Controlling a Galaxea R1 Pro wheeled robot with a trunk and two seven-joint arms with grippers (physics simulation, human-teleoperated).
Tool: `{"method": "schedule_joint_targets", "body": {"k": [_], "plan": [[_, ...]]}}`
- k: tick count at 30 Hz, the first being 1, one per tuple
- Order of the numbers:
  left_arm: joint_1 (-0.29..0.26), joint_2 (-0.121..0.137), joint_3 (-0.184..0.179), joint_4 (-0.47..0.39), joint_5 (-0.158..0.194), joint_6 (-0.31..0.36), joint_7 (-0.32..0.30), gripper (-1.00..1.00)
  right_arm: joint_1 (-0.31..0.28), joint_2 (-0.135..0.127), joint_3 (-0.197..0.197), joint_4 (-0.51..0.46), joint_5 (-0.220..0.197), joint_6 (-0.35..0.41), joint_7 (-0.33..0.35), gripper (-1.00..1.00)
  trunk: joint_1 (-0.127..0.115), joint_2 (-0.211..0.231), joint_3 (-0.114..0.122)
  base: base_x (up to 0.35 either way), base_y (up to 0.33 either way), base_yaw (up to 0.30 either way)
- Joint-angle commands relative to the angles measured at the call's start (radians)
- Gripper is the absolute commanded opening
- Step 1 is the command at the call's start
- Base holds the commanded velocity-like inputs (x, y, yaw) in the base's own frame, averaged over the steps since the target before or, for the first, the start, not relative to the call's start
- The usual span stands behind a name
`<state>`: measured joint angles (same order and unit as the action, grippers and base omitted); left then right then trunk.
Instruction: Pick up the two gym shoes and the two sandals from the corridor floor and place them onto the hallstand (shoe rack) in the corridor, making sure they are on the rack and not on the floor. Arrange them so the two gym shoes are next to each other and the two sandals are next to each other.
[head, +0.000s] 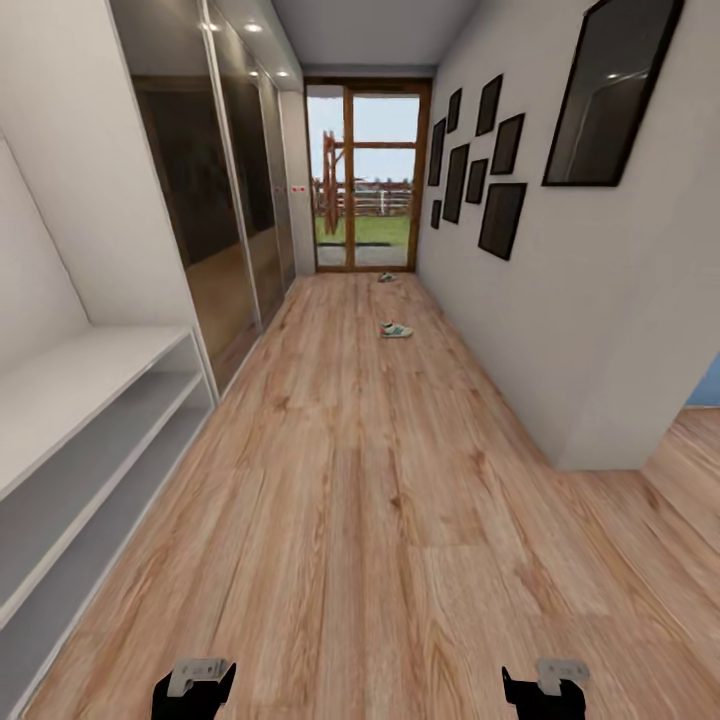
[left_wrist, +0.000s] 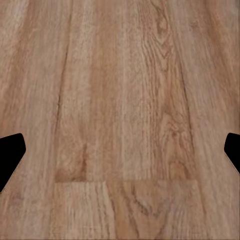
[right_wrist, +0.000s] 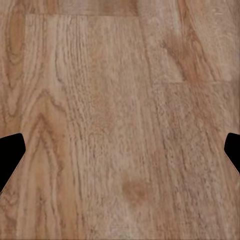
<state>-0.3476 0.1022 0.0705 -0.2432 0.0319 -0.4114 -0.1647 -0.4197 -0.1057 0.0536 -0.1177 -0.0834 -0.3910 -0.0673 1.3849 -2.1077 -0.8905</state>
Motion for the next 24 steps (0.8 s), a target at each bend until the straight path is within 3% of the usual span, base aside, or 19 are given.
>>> {"method": "schedule_joint_targets", "body": {"k": [1,24], "plan": [[-0.001,0.0,0.007,0.001,0.003,-0.001,-0.01,1.0,-0.001,0.0,0.006,0.001,-0.009,-0.003,-0.001,1.0,0.0,0.0,-0.001,0.339,0.0,-0.043],[-0.001,-0.001,0.007,0.001,0.003,-0.001,-0.01,1.0,-0.001,-0.002,0.006,0.001,-0.007,-0.003,0.0,1.0,0.0,0.0,-0.001,0.339,0.0,-0.003]]}}
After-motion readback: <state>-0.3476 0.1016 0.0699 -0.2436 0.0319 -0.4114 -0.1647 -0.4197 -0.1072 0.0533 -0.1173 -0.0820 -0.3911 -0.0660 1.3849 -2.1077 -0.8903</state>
